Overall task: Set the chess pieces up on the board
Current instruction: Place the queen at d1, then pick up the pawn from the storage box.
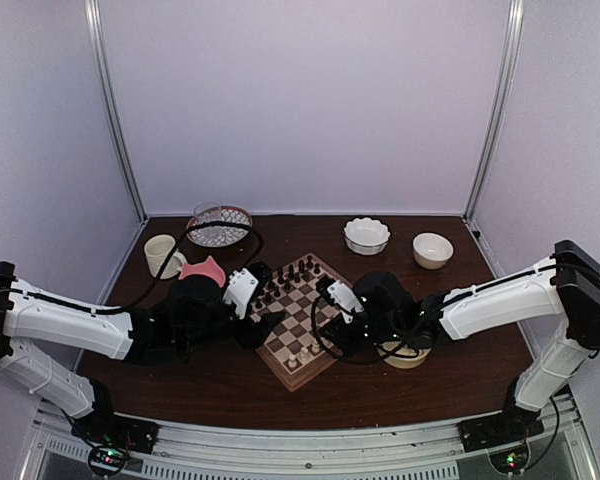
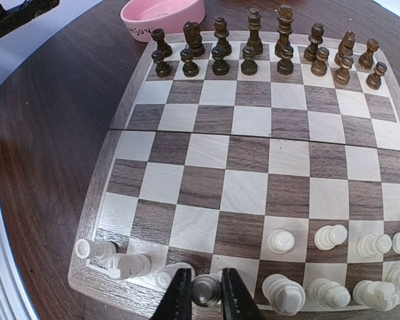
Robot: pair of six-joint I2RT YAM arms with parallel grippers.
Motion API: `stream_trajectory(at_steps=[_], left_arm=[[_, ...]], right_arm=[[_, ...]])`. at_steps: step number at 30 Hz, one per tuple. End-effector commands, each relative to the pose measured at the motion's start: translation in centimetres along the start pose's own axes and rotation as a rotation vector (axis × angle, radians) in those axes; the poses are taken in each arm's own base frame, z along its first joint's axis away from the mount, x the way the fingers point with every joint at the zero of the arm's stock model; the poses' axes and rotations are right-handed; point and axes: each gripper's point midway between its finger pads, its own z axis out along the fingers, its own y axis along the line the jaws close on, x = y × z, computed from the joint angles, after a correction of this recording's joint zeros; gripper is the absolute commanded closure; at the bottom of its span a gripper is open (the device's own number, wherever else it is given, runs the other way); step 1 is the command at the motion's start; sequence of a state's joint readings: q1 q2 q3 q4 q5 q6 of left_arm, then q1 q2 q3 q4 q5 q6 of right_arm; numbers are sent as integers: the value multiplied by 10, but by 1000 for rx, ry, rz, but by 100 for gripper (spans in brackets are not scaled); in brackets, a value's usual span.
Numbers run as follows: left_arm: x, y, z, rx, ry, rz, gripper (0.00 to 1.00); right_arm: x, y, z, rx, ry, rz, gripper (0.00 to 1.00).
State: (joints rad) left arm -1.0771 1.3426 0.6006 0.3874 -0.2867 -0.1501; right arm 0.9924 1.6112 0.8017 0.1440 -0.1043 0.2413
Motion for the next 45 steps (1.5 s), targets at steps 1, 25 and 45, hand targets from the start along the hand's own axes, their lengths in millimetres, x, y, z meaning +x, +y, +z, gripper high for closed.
stream_trajectory(at_steps=[1, 25, 45], left_arm=[[-21, -4, 0, 16, -52, -25, 29], [-22, -3, -2, 15, -52, -6, 29], [-20, -10, 2, 46, -21, 8, 31]], right_arm=[[-8, 0, 3, 6, -11, 3, 80], [-44, 1, -52, 29, -107, -70, 57], [63, -112, -109, 480, 405, 168, 66]])
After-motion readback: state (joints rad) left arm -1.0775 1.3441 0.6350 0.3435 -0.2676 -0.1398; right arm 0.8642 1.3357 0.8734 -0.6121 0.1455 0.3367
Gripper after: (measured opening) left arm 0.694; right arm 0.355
